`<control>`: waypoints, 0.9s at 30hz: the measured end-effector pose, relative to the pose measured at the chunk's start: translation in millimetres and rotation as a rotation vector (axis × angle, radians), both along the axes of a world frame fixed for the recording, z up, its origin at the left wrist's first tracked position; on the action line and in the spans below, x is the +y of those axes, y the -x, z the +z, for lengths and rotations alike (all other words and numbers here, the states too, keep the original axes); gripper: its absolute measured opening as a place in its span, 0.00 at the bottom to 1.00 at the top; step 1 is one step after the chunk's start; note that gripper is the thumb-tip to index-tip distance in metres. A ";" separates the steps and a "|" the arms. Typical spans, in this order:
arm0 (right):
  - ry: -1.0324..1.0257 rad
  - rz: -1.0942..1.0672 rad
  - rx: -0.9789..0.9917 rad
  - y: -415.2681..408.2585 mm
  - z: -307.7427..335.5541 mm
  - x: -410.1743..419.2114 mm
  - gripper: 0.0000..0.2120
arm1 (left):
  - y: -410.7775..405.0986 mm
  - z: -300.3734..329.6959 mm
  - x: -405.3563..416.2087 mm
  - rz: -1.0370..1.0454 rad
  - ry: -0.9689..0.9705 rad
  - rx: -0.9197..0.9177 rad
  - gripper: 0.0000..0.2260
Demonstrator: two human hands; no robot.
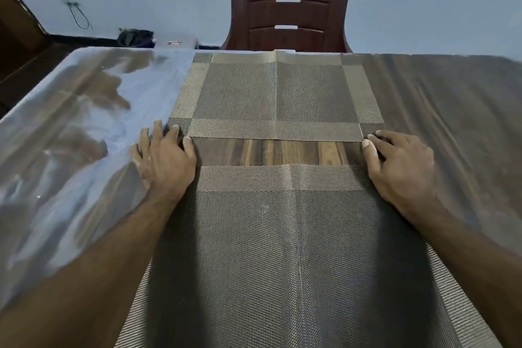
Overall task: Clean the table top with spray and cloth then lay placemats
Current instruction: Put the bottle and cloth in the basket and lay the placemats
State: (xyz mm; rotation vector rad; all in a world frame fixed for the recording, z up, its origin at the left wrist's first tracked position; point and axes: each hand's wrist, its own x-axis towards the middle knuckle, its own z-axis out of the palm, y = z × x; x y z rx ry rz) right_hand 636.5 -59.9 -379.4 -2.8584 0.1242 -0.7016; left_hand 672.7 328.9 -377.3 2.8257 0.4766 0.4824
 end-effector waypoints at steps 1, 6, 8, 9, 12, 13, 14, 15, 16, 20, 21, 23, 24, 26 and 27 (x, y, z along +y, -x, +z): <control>-0.006 0.000 -0.004 0.5 0.5 0.4 0.25 | 0.4 0.0 -0.7 -0.008 -0.013 -0.010 0.19; 0.011 0.128 0.049 -2.9 -2.9 -4.5 0.26 | 1.1 0.2 -2.6 -0.260 -0.030 -0.072 0.18; 0.004 0.149 0.115 -5.3 -3.0 -4.9 0.29 | -1.1 0.9 -0.5 -0.352 -0.024 -0.011 0.20; -0.009 0.134 0.142 -5.8 -2.7 -4.3 0.30 | -2.9 1.0 1.0 -0.360 -0.007 0.032 0.21; -0.020 0.092 0.155 -4.8 -1.2 -3.4 0.31 | -5.4 -1.5 3.2 -0.305 -0.009 0.089 0.21; -0.011 0.081 0.149 -4.2 -0.2 -2.9 0.31 | -5.0 -1.8 2.7 -0.289 -0.027 0.087 0.21; -0.003 0.070 0.148 -3.9 0.3 -2.7 0.31 | -4.6 -1.3 2.0 -0.279 -0.036 0.088 0.21; 0.002 0.058 0.153 -3.8 0.7 -2.1 0.31 | -4.3 -0.5 1.5 -0.272 -0.035 0.093 0.21; 0.004 0.048 0.160 -3.6 0.8 -1.5 0.31 | -3.9 0.4 0.7 -0.267 -0.032 0.099 0.21; 0.010 0.047 0.174 -3.1 1.1 -0.3 0.31 | -4.4 -0.8 0.7 -0.249 -0.027 0.098 0.20; 0.001 0.049 0.172 -3.2 1.7 -0.4 0.30 | -5.0 -1.2 1.1 -0.243 -0.031 0.096 0.20; -0.024 0.053 0.166 -2.7 2.2 -0.5 0.28 | -6.0 -1.8 0.2 -0.237 -0.038 0.091 0.20; -0.027 0.054 0.154 -2.6 0.8 -0.9 0.28 | -6.2 -1.6 -0.4 -0.240 -0.043 0.084 0.19; -0.008 0.056 0.101 -4.5 -0.8 -2.1 0.26 | -7.7 0.7 -0.2 -0.252 -0.047 0.066 0.18; 0.003 0.071 0.076 -5.6 -0.1 -3.3 0.25 | -8.4 2.4 0.6 -0.268 -0.065 0.067 0.17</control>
